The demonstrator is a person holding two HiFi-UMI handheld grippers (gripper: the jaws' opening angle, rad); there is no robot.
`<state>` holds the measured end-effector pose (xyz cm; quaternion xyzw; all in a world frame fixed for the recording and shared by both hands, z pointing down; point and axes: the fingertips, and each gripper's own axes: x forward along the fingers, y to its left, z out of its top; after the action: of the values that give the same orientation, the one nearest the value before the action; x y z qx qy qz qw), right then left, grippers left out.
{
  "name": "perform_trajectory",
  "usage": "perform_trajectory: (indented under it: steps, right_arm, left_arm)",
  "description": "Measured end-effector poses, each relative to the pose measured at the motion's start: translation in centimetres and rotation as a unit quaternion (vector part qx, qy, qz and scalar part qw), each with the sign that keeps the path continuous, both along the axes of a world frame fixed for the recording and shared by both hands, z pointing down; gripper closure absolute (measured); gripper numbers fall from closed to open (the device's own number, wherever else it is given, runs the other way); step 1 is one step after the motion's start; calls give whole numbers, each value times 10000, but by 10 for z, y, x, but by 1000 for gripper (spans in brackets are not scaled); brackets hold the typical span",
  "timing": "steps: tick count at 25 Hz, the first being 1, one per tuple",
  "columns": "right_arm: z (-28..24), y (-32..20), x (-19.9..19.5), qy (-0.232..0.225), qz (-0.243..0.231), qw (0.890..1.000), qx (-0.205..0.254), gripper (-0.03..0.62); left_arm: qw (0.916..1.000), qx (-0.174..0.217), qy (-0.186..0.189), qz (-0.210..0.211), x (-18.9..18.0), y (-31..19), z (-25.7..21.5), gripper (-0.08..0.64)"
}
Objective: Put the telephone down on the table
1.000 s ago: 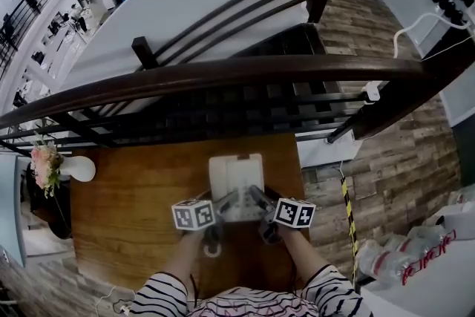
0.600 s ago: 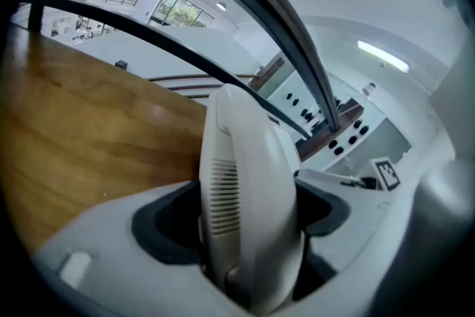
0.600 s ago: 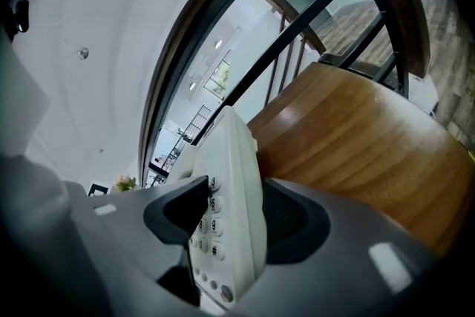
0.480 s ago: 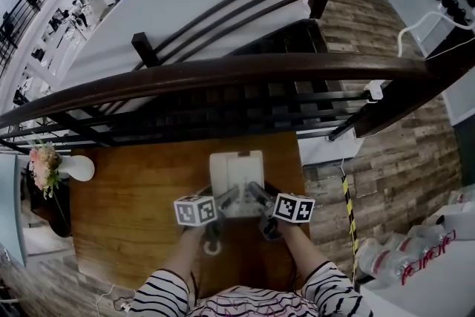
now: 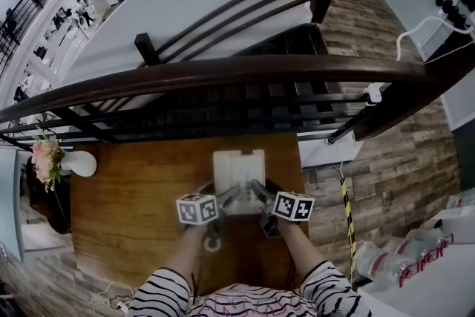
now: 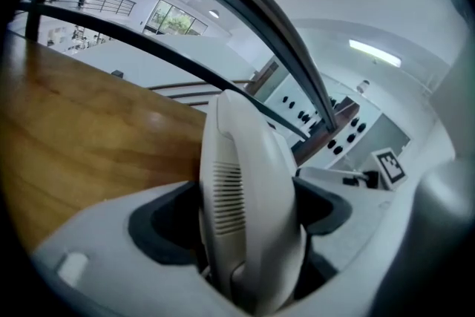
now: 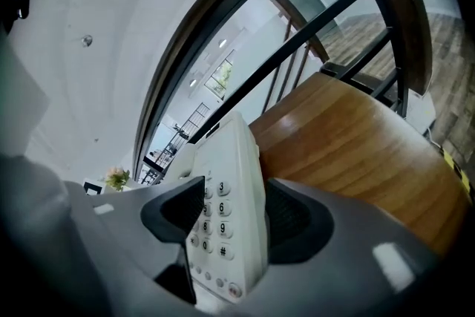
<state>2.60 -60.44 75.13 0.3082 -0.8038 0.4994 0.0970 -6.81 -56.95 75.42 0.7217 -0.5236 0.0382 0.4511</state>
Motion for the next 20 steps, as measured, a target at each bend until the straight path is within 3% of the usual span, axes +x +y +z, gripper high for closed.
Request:
perform_trajectory:
  steps: [14,20]
  right_arm:
    - [-17,33,8,79,113,9998,113,319]
    - [-23,50,15,224,252,9992,227,331]
  left_arm:
    - [9994,231,-148,-188,-12,33,-22,147]
    - [9983,499,-297,-20,-8,49,-36,149]
